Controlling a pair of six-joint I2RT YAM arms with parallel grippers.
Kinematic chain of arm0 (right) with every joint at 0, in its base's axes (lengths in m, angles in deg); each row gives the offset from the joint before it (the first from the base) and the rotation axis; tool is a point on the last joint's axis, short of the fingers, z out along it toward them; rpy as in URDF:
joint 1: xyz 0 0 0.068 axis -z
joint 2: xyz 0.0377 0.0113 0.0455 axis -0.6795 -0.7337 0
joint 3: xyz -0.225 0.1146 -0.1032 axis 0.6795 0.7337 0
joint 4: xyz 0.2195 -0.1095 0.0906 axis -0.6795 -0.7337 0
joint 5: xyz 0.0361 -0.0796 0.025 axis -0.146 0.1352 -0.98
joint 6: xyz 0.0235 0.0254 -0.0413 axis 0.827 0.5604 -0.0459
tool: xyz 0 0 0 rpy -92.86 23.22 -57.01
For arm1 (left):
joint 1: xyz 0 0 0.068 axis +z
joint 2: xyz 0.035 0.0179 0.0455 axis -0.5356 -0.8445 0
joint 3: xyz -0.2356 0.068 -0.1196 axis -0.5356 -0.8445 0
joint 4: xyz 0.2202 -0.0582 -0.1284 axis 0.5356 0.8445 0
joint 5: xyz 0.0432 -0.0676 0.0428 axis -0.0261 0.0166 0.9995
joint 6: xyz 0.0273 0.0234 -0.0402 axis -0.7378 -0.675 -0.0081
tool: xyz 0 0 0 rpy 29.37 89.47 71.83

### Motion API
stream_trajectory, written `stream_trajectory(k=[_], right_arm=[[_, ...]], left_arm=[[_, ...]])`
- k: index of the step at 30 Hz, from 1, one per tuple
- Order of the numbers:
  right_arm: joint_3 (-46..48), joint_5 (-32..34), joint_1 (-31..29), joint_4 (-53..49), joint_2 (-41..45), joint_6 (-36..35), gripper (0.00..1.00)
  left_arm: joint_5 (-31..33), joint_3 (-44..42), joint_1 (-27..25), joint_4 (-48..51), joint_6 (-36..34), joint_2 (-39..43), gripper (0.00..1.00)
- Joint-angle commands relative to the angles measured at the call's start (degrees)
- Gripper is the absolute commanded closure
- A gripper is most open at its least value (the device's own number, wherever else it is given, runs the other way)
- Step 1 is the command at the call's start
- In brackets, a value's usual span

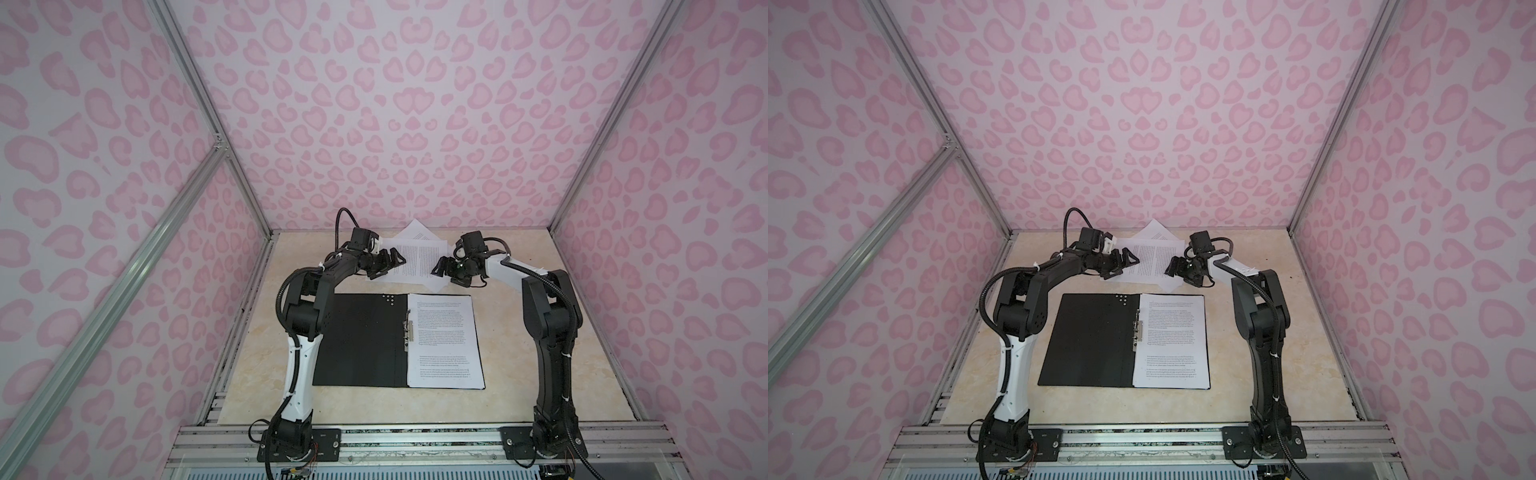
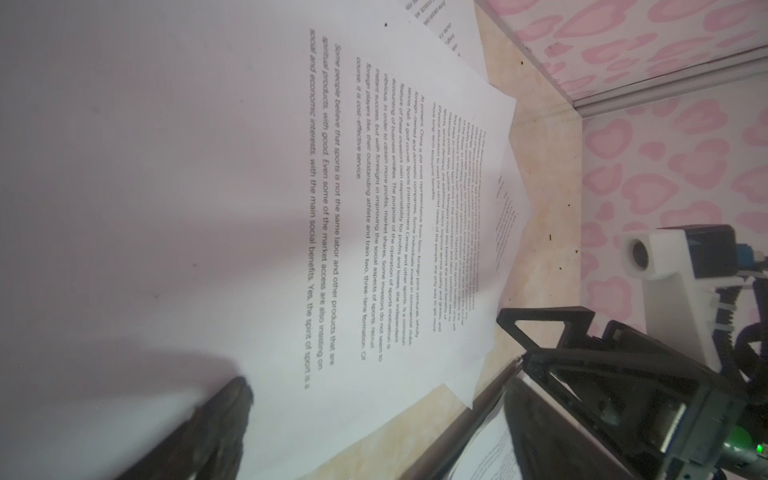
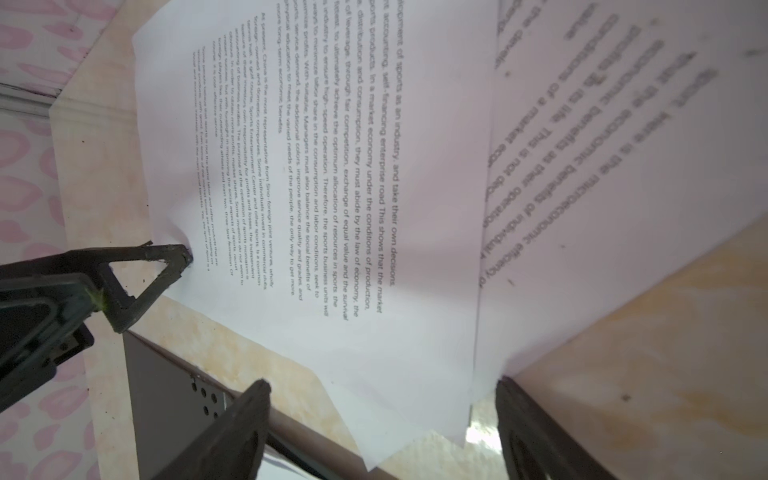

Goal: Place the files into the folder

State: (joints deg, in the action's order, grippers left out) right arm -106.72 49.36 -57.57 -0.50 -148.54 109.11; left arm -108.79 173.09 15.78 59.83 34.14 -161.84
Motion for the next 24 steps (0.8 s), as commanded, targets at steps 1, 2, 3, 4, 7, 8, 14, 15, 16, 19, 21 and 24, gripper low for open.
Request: stream_trajectory(k=[1,2,3,4,7,8,14,15,16,19,21,24], right_arm=[[2.4,0.6,0.9,1.7,0.2,3.1,0.14],[3.2,0.0,1.4,2.8,0.7,3.8,0.14],[3.8,-0.8,1.9,3.7,0.9,4.4,0.14],[4.6,-1.9,2.4,5.0,1.2,5.0,0.14],[5.4,-4.0,3.3,7.5,2.1,5.2,0.15],[5.4,-4.5,3.5,8.0,2.5,4.6,0.15],[4.8,-6.6,3.9,8.2,1.7,5.3,0.15],[5.4,-5.9,4.0,9.0,2.2,6.1,0.15],[5.4,-5.1,4.0,9.5,2.7,7.0,0.15],[8.7,-4.0,4.2,11.4,3.8,9.2,0.15],[9.2,-4.4,4.2,12.2,4.3,10.1,0.15],[9.4,2.1,4.4,8.0,7.1,7.7,0.15]], left_arm=[[2.8,-0.4,-0.8,8.7,-0.2,-1.6,0.03],[2.9,-0.3,-0.9,8.8,-0.2,-1.8,0.03],[2.8,-0.1,-1.1,9.0,-0.2,-2.1,0.03],[2.9,0.2,-1.4,9.3,-0.3,-2.4,0.03],[2.9,0.8,-1.9,9.5,-0.2,-3.2,0.03],[2.9,0.9,-2.2,9.7,-0.1,-3.5,0.03],[2.8,1.2,-3.1,9.1,1.4,-4.1,0.03],[2.9,1.3,-3.3,9.1,1.6,-4.2,0.03],[3.1,1.5,-3.4,9.2,2.0,-4.3,0.03],[4.4,1.0,-3.6,8.7,3.2,-4.0,0.02],[4.8,1.1,-3.7,8.7,3.5,-4.0,0.02],[5.3,1.2,-3.7,9.1,3.8,-4.0,0.02]])
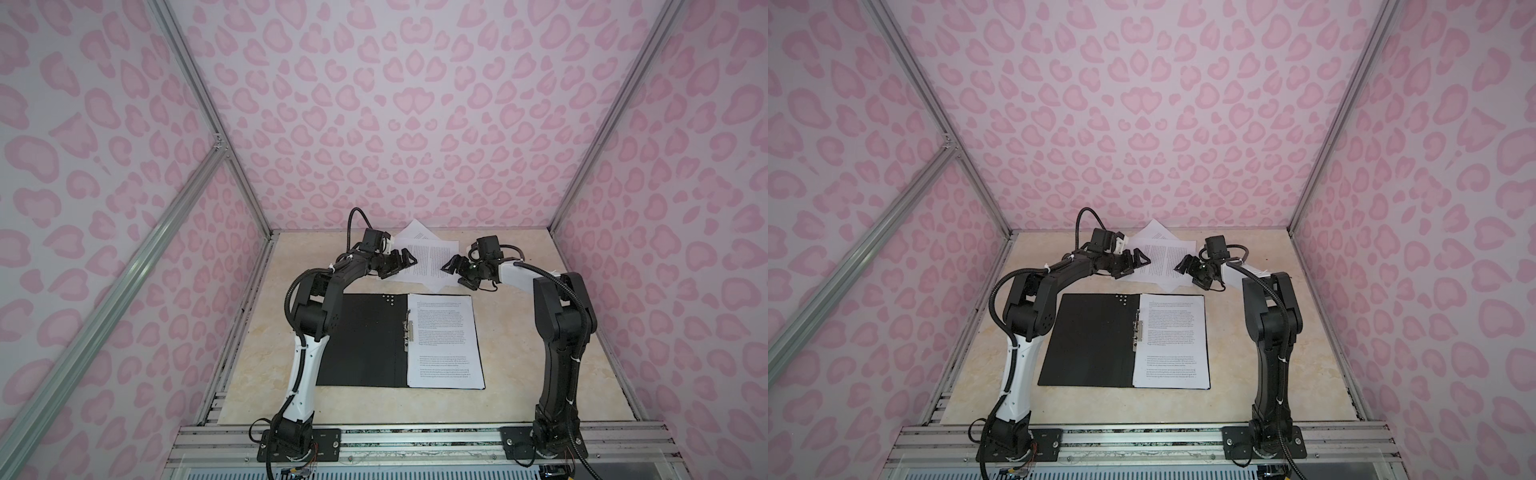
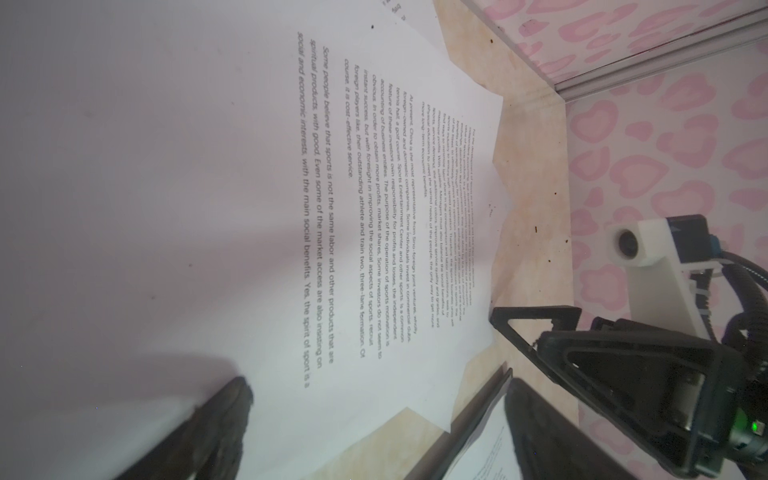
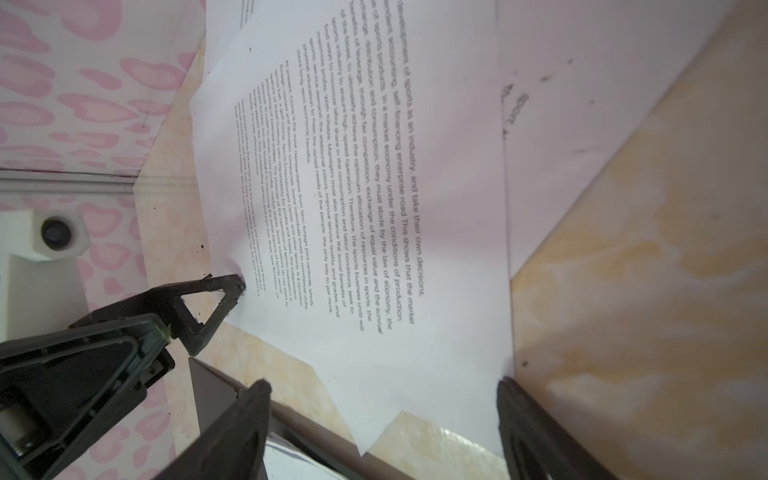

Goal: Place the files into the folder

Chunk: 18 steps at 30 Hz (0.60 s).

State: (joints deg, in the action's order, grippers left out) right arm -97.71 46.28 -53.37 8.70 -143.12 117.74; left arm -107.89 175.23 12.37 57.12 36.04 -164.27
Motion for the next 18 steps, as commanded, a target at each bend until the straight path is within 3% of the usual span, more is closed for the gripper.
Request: stream_trajectory(k=[1,5,14,18], right_arm=[[1.1,6.9,0.6,-1.6,2.7,-1.3,0.15],[1.6,6.1,2.2,-3.3,2.8,-3.0,0.16],[-0.9,4.5,-0.2,-4.8,-1.0,-3.2,0.15],[1.7,8.1,-1.6,-3.3,0.3,-0.1,0.18]], left_arm=[[4.5,-1.0,-0.2,11.9,1.9,-1.5,0.02],[4.3,-1.1,-0.3,11.9,1.6,-1.4,0.02],[4.3,-1.4,-0.7,11.9,2.0,-1.3,0.02],[6.7,-0.9,-1.9,13.9,1.0,-1.0,0.02]])
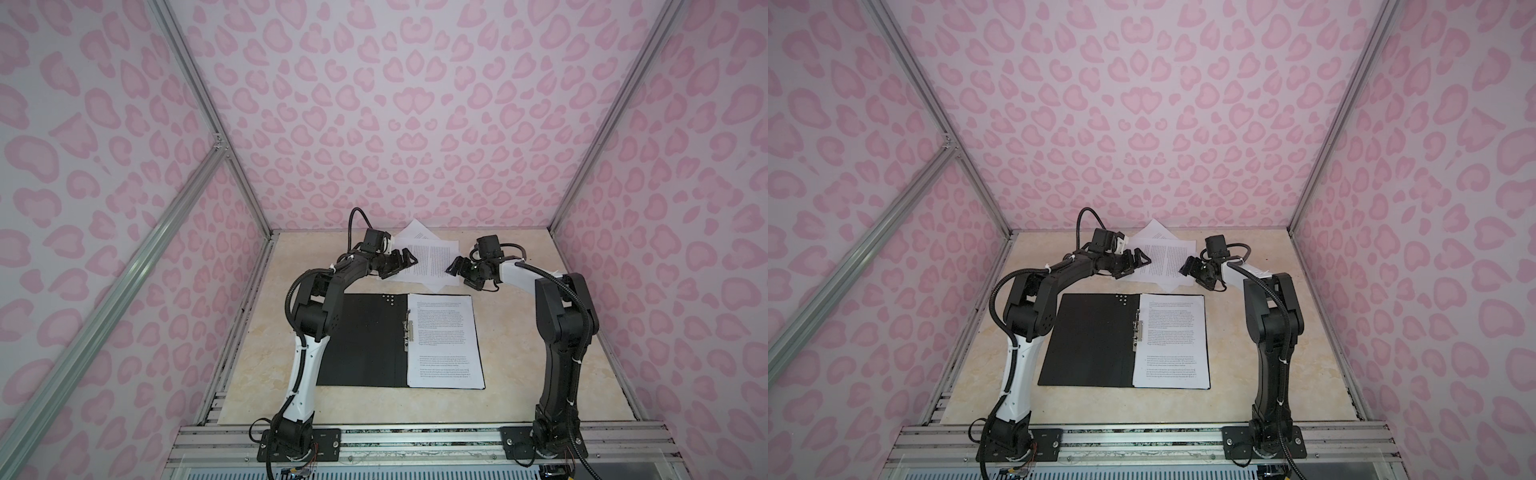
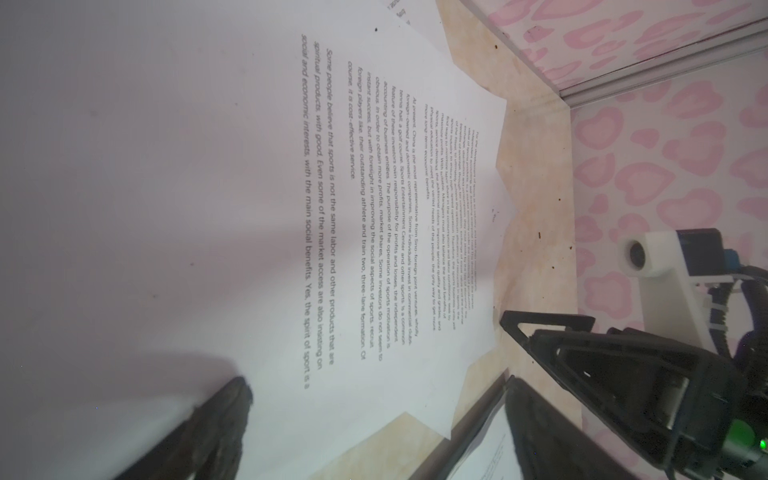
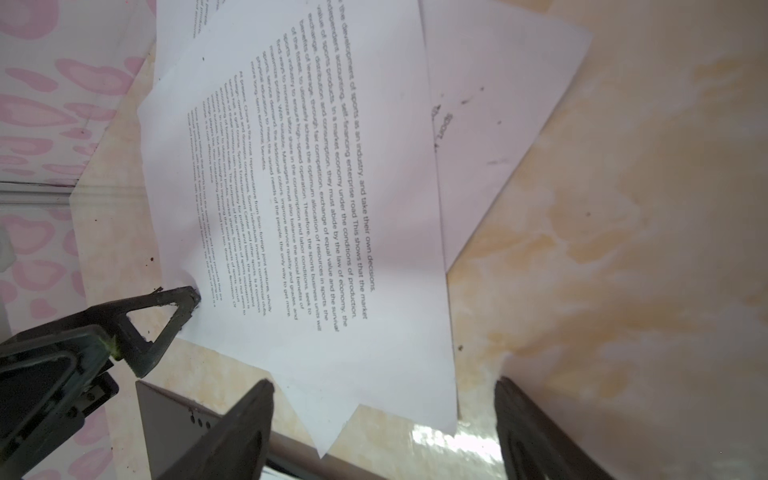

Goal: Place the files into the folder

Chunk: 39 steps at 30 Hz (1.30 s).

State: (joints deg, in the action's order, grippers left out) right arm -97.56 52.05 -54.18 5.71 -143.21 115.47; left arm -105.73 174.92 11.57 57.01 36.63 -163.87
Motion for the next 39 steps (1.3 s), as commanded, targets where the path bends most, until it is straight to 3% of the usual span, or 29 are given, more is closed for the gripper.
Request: stream_trajectory(k=[1,15,20,31,39], right_arm=[[2.7,2.6,-1.1,0.8,0.7,3.3,0.17],[8.0,-5.3,-2.7,21.4,1.2,14.1,0.1],[6.8,-3.3,-5.0,24.6,1.8,16.0,0.09],[11.8,6.0,-6.2,41.0,-0.8,29.0,0.27],[11.5,11.0,-9.2,44.9,-3.6,32.7,0.42]], left_arm=[[4.4,-0.6,-1.2,14.3,0.4,-1.4,0.02],[3.7,-3.3,-2.6,12.8,3.0,-1.2,0.02],[3.5,-4.5,-3.0,11.4,4.4,-0.8,0.01],[-0.1,-9.2,-3.1,5.5,9.1,0.4,0.01],[-3.1,-11.9,-3.1,0.9,11.9,0.6,0.01]])
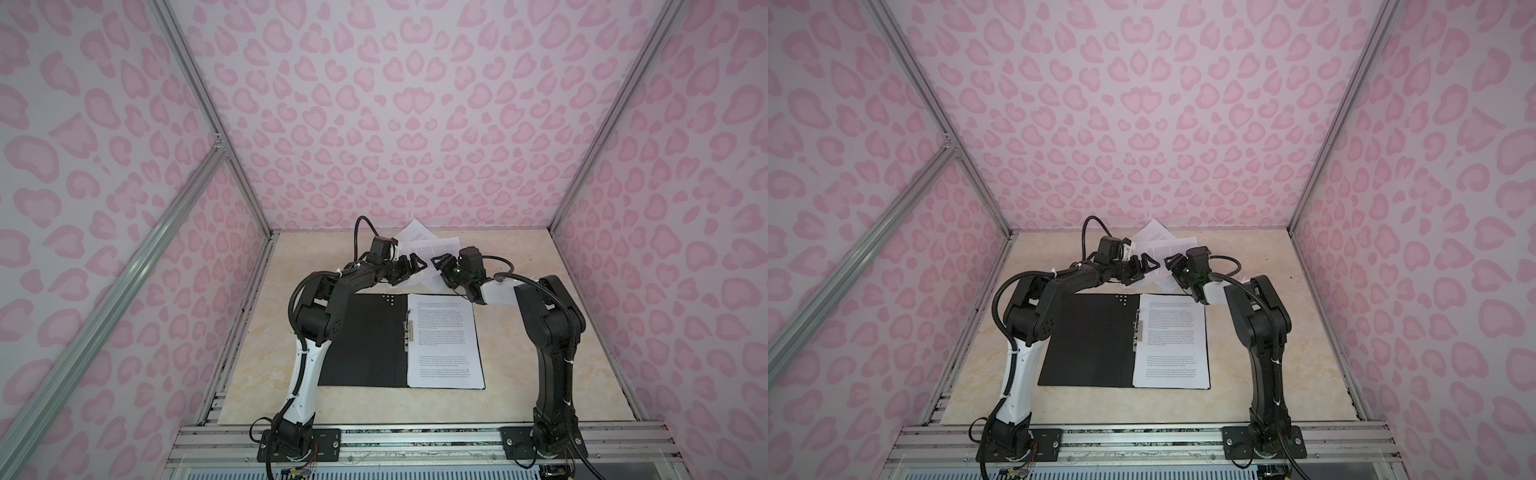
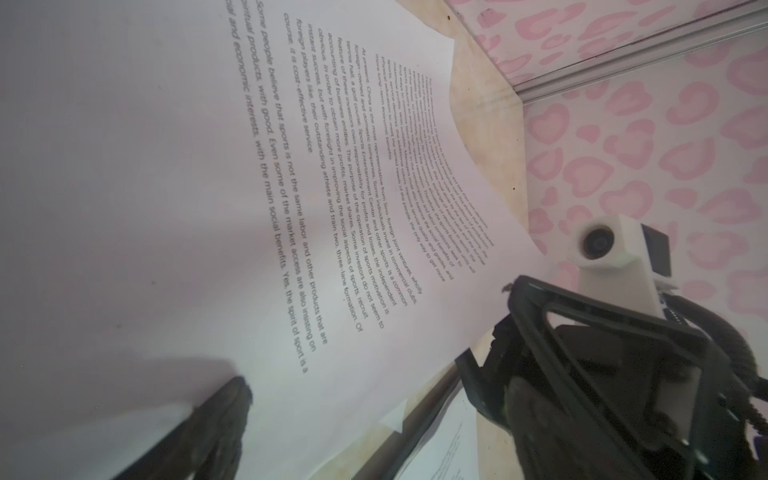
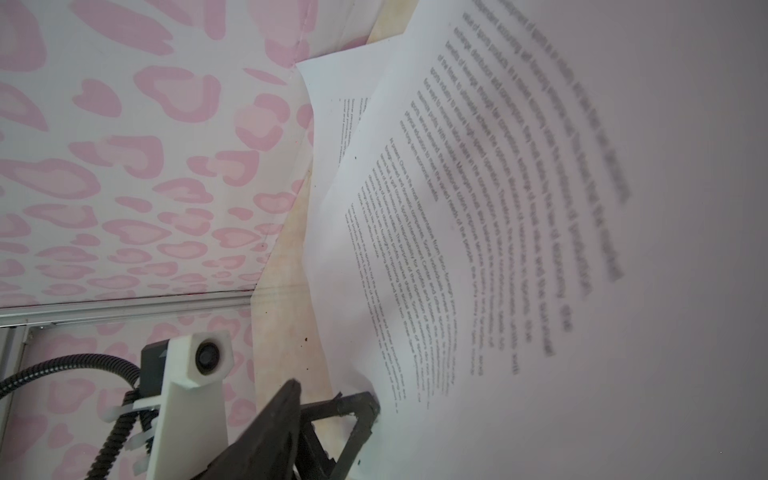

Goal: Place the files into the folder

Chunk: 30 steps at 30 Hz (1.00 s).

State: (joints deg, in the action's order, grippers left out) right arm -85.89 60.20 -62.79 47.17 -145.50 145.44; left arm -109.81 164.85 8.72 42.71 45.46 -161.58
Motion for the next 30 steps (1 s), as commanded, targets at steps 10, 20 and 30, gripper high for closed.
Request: stream_trajectory(k=[10,20,30], right_arm=[[4.1,11.2,-2.9,7.1,-0.3,8.2,0.75],[2.8,10.7,-2.9,4.9,2.4,5.4,1.0],[-4.1,2.8,-2.5,-18.6,15.0,-16.6,1.0]], left_arm=[[-0.6,-3.8,-0.2,13.4,3.2,-0.7,0.01],[-4.0,1.9,1.1,15.3,1.0,8.2,0.02],[1.0,-9.5,1.9,13.9,-4.1,33.6,0.02]])
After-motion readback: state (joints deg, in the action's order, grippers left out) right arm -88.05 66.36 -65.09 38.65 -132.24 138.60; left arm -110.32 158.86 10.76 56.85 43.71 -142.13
